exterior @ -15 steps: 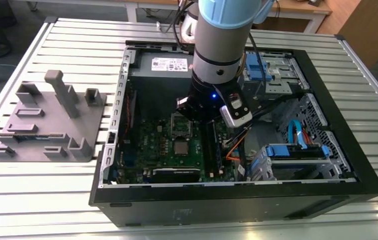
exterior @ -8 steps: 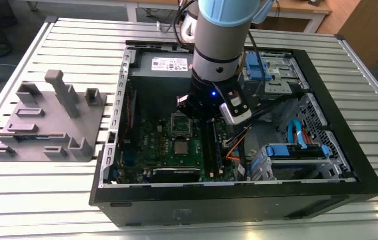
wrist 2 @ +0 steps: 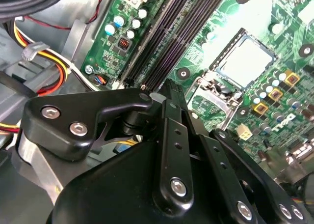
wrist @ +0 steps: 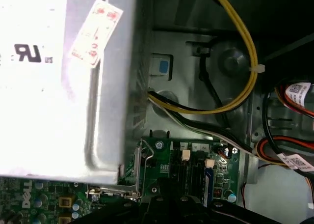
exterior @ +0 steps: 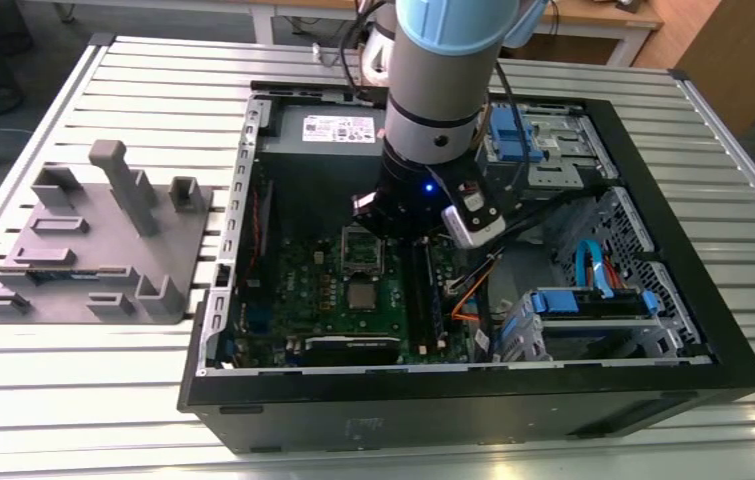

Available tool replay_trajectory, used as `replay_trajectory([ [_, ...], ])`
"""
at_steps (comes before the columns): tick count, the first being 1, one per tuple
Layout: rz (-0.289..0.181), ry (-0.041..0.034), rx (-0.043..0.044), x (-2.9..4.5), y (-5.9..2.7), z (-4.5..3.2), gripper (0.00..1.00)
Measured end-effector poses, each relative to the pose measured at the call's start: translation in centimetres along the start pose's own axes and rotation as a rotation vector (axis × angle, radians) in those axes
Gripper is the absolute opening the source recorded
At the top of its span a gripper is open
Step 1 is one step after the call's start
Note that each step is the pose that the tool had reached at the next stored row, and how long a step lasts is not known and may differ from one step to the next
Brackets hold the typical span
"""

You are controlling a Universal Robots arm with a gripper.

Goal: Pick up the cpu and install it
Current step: 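Close the cpu cover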

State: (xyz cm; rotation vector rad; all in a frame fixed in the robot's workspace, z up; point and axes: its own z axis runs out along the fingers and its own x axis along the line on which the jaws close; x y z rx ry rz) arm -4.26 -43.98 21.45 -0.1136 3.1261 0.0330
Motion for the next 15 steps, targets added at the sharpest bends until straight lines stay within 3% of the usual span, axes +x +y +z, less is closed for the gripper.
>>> replay_trajectory([
  [6,-0.094,0.0019,-0.0013,-0.01,0.04,0.18,0.11],
  [8,-0.106,0.0022,-0.0021,-0.02,0.20,0.24,0.11],
  [12,-0.117,0.0007,-0.0143,-0.03,0.48,0.34,0.11],
  [15,-0.124,0.0009,-0.0147,-0.07,0.92,0.39,0.11],
])
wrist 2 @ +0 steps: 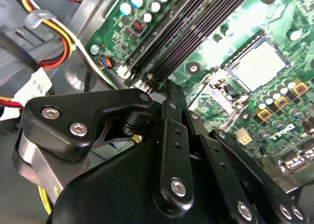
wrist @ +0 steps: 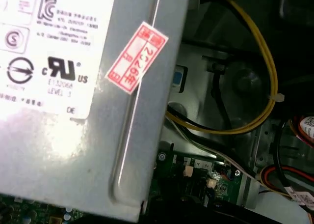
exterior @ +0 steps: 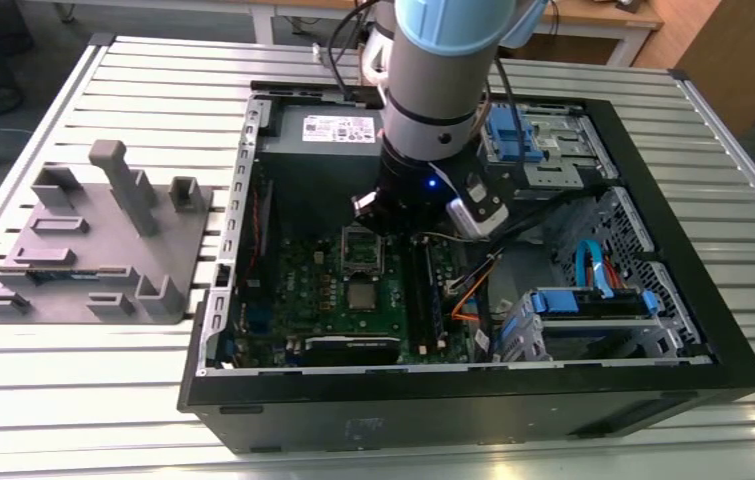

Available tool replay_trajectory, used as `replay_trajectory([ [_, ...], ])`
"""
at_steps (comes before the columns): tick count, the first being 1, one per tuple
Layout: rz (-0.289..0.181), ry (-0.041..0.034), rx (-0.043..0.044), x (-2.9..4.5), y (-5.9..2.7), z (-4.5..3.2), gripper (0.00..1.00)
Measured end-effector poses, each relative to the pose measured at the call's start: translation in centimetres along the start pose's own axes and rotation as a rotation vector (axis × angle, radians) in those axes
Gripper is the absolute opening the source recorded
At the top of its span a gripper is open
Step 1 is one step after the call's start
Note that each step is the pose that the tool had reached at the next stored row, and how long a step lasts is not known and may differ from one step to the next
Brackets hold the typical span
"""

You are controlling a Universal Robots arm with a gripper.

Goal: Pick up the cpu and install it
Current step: 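Close the cpu cover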

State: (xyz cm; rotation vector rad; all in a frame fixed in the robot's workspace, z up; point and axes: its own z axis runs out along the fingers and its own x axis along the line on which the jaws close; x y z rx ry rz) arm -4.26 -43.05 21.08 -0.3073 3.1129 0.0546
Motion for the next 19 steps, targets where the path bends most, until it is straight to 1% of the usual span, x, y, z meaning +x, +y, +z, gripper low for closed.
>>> replay_trajectory([
  [2,-0.004,0.0002,-0.0001,-0.06,0.30,0.04,0.11],
  [6,-0.009,0.0002,-0.0003,-0.12,0.61,0.19,0.11],
  [9,-0.010,0.0004,-0.0001,-0.10,0.73,0.34,0.11],
  [15,-0.012,0.0004,-0.0002,-0.08,0.74,0.37,0.11],
  [19,-0.063,0.0022,-0.0009,-0.07,0.74,0.41,0.11],
])
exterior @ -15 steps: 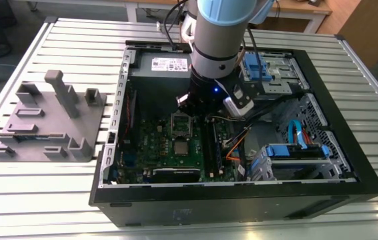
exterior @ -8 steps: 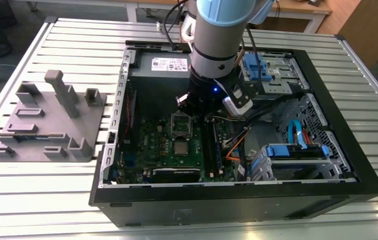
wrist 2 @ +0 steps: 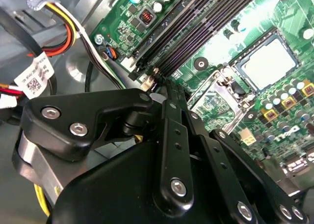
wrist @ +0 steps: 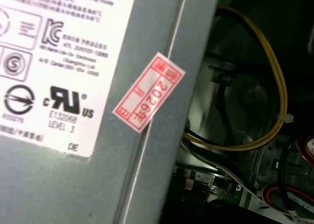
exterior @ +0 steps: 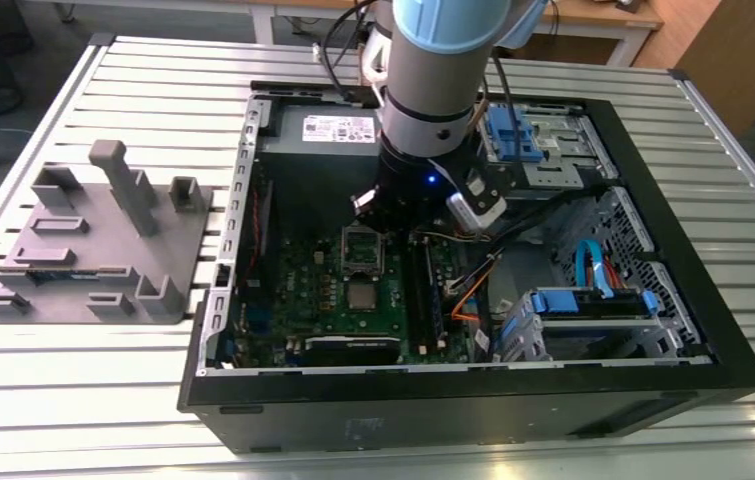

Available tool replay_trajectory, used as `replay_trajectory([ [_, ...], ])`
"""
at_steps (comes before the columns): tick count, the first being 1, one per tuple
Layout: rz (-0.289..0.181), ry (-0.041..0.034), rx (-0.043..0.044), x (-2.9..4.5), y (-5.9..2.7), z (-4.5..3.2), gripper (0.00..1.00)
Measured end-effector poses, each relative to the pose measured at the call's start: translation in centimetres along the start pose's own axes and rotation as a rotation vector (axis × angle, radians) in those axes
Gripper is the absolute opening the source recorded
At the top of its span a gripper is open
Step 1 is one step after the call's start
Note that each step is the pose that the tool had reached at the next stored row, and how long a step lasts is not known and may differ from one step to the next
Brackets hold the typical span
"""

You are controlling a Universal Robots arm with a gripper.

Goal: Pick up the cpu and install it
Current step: 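Close the cpu cover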

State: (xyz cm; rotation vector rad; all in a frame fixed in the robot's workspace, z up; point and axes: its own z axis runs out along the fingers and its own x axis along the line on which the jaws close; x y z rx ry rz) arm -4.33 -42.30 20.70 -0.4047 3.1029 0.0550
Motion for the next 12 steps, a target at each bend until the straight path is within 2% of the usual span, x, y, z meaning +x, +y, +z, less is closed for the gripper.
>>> replay_trajectory([
  [4,-0.005,-0.0002,-0.0018,-0.02,0.10,0.02,0.11],
  [12,-0.004,-0.0046,-0.0177,0.06,0.47,0.07,0.11],
])
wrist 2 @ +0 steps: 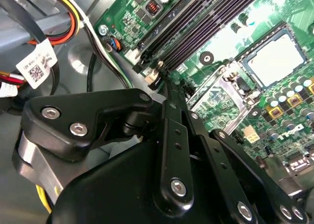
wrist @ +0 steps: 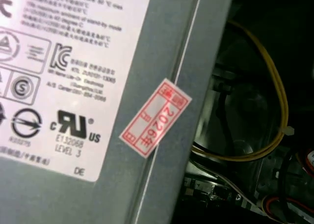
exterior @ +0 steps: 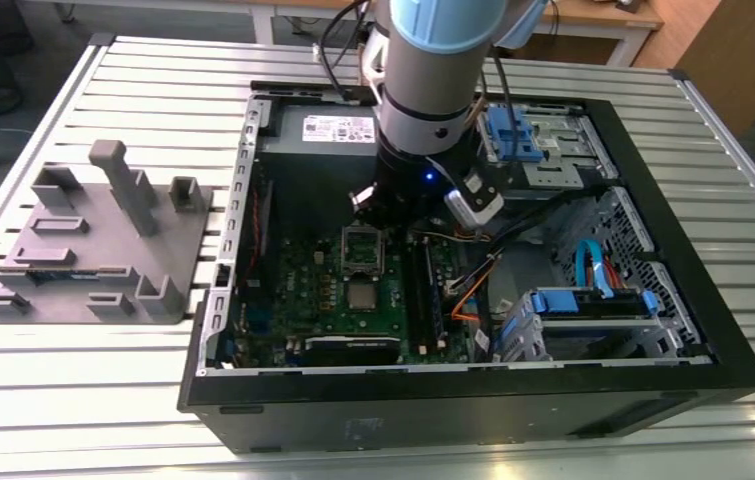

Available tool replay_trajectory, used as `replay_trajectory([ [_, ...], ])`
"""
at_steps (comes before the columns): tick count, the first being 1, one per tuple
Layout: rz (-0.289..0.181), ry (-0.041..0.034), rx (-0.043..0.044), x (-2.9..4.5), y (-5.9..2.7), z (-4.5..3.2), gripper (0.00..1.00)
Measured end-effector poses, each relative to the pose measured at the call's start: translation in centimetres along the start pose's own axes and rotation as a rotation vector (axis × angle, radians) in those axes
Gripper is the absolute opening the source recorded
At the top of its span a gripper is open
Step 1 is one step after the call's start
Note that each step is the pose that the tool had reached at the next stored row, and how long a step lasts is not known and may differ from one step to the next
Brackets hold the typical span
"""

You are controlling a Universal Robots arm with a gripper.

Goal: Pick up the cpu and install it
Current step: 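Close the cpu cover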

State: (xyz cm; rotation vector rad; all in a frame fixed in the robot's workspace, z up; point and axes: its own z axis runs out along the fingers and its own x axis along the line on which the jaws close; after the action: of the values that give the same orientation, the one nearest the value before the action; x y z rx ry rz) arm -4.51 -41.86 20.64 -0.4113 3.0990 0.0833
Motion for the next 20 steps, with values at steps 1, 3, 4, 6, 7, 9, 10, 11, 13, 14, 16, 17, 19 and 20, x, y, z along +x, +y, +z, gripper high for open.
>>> replay_trajectory([
  [1,0.000,-0.0003,-0.0012,-0.01,0.07,0.01,0.11],
  [3,0.000,-0.0008,-0.0033,-0.03,0.16,0.04,0.11],
  [4,0.000,-0.0010,-0.0040,-0.02,0.17,0.05,0.11],
  [6,0.000,-0.0010,-0.0042,0.05,0.21,0.06,0.11],
  [7,-0.001,-0.0010,-0.0042,0.11,0.23,0.06,0.11],
  [9,-0.004,-0.0009,-0.0043,0.23,0.26,0.07,0.11],
  [10,-0.006,-0.0009,-0.0044,0.27,0.27,0.07,0.11],
  [11,-0.009,-0.0009,-0.0044,0.31,0.28,0.07,0.11],
  [13,-0.014,-0.0020,-0.0040,0.40,0.30,0.06,0.11],
  [14,-0.018,-0.0035,-0.0036,0.45,0.31,0.03,0.11],
  [16,-0.027,-0.0081,-0.0024,0.53,0.34,-0.08,0.11],
  [17,-0.031,-0.0105,-0.0019,0.56,0.35,-0.15,0.11],
  [19,-0.041,-0.0149,-0.0005,0.64,0.36,-0.32,0.11],
  [20,-0.046,-0.0172,0.0000,0.67,0.36,-0.42,0.11],
])
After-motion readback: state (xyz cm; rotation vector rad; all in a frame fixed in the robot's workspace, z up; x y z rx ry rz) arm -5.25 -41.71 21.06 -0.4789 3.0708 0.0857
